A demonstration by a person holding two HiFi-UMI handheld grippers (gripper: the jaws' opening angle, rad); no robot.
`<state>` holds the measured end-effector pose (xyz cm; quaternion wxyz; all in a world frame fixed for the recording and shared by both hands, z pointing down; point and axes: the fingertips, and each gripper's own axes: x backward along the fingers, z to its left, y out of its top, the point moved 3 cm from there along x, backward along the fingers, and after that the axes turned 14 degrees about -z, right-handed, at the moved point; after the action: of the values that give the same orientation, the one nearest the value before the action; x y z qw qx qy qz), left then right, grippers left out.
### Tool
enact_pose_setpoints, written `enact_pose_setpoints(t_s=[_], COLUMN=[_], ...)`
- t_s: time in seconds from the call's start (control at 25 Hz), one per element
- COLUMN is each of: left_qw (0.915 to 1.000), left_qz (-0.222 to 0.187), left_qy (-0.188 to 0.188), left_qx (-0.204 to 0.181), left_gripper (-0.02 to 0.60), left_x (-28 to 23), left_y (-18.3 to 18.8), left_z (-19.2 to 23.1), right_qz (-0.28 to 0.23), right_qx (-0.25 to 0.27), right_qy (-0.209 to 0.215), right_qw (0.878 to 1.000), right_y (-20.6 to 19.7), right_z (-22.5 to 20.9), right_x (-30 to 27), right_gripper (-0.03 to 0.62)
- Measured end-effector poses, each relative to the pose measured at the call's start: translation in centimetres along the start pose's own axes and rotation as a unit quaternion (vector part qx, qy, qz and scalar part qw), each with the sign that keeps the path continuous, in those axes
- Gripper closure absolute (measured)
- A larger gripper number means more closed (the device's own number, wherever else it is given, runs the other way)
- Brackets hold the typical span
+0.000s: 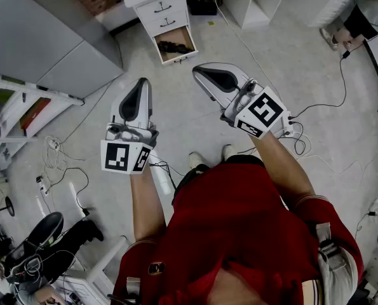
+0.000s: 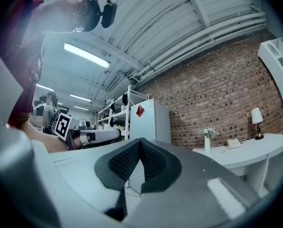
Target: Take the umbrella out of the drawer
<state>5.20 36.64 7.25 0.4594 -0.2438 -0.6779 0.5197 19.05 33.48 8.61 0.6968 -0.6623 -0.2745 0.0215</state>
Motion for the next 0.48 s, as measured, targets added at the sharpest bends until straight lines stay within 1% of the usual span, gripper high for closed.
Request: enact_pose_setpoints(t_s=[0.24,0.48], left_qw=[1.0,1.0], left_qz=[0.001,-0.005], left_qy=[0.003,0.008], left_qx=[0.001,-0.002], left_gripper=[0.58,0.58], left_x=[1.7,4.4], left_y=[0.0,0.7], left_z=[1.6,4.7], right_qz=[-0.018,-0.013], right_qx=[-0.021,-0.014], right_qy=[-0.022,-0.031], right_qw=[0.999,0.999], right_y=[-0.6,-1.8], right_z=[0.3,1.5], right_x=[-0.6,-2.2], right_gripper=[0.582,0.582])
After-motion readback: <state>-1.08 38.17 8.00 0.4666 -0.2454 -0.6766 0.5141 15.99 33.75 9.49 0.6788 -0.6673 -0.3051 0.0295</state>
